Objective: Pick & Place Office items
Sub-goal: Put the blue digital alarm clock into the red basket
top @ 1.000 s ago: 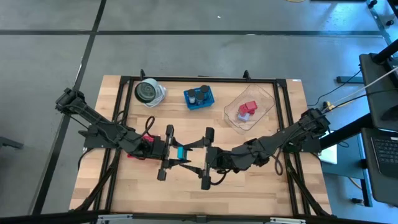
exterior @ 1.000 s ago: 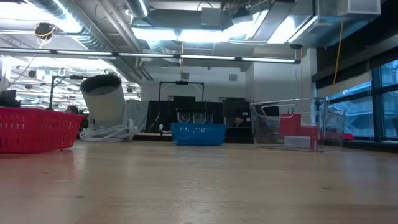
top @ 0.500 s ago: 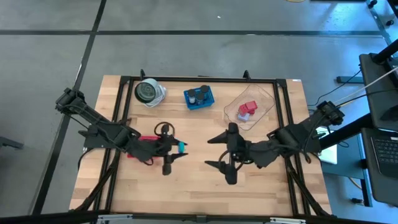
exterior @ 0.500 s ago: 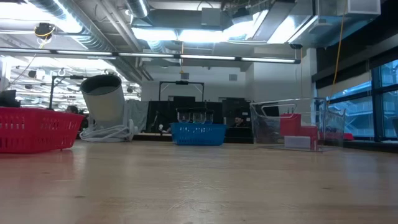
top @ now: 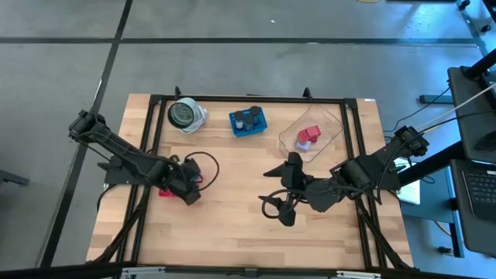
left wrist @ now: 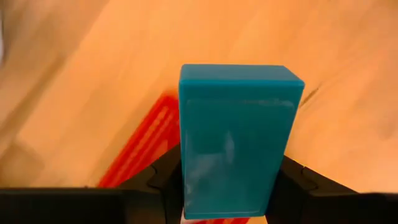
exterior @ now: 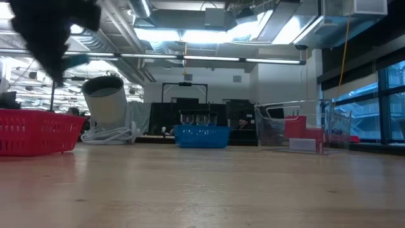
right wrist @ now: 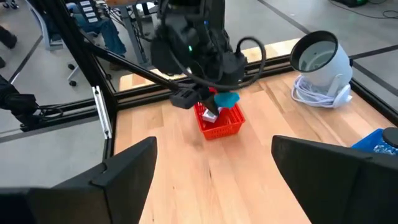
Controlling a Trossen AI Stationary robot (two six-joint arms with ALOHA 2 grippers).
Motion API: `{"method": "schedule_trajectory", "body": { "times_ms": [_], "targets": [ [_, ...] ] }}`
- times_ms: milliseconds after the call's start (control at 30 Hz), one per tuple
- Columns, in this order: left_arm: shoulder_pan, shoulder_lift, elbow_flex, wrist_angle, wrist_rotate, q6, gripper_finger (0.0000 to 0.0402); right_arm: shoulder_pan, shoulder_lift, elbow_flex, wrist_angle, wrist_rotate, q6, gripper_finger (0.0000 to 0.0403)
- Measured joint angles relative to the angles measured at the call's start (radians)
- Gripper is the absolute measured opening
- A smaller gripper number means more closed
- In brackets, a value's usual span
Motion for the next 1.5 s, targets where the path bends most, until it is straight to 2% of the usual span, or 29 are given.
{"method": "schedule_trajectory", "body": {
  "times_ms": [167, 367, 633, 1500],
  "targets": [
    [-0.006, 0.0, -0.089, -0.033, 0.099, -0.076, 0.0154, 0.0, 0.0, 0.0, -0.008, -0.001, -0.003, 0.0319],
    [0.003, 0.0, -0.177, -0.033, 0.138, -0.108, 0.0154, 0.0, 0.0, 0.0, -0.007, -0.004, -0.003, 0.0319],
    [0.003, 0.0, -0.21, -0.023, 0.211, -0.114, 0.0156, 0.0, 0.0, 0.0, -0.008, -0.004, -0.002, 0.0319],
    [0.002, 0.001, -0.21, 0.044, 0.155, -0.149, 0.0156, 0.0, 0.0, 0.0, -0.007, -0.004, 0.0, 0.0319]
  ]
}}
